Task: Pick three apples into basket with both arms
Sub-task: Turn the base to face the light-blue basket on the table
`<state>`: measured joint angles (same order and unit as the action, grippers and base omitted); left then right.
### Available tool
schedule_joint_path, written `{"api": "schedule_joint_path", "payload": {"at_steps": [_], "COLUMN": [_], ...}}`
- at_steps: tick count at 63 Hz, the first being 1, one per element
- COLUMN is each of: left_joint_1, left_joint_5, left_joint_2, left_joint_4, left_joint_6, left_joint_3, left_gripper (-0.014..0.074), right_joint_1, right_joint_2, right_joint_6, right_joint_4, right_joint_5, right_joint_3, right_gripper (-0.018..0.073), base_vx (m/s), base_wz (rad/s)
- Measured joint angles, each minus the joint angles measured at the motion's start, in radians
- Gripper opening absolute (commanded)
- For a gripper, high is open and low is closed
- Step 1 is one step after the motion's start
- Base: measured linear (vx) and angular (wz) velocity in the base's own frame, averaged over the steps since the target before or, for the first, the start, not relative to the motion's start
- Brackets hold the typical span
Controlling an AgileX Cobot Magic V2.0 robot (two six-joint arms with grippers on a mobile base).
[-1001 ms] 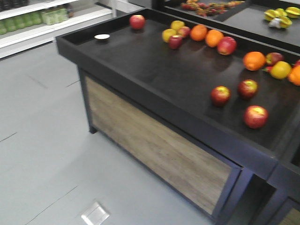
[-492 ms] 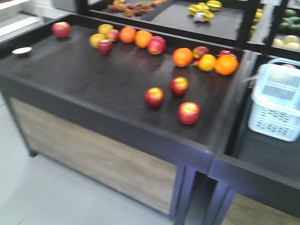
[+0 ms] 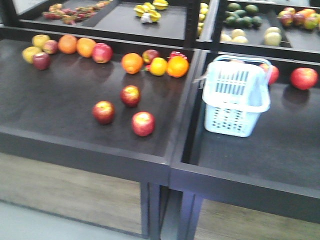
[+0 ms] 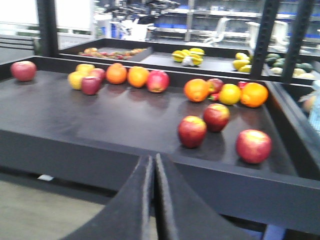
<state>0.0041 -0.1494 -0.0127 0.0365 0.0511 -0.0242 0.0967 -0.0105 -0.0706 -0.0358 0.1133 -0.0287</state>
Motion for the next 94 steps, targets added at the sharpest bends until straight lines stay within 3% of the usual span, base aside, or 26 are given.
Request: {"api": "schedule_joint_path", "payload": {"at_steps": [50, 94], "left_joint_1": [0.000, 0.000], "left_joint_5": [0.000, 0.000], "left_joint_2": [0.000, 0.000], "left_joint_4": [0.000, 0.000], "left_joint_6": [0.000, 0.000], "left_joint_3": [0.000, 0.000], "left_gripper": [-0.0006, -0.0006], "right_joint_1": [0.000, 0.000], "right_joint_2": [0.000, 0.000], "right_joint_6": [0.000, 0.000], "right_joint_4": [0.000, 0.000], "right_joint_5": [0.000, 0.000], "right_joint_3": [0.000, 0.000], "right_gripper": [-0.0001, -0.0001], "base_vx": [0.04, 0.11], "base_wz": [-0.30, -0.08]}}
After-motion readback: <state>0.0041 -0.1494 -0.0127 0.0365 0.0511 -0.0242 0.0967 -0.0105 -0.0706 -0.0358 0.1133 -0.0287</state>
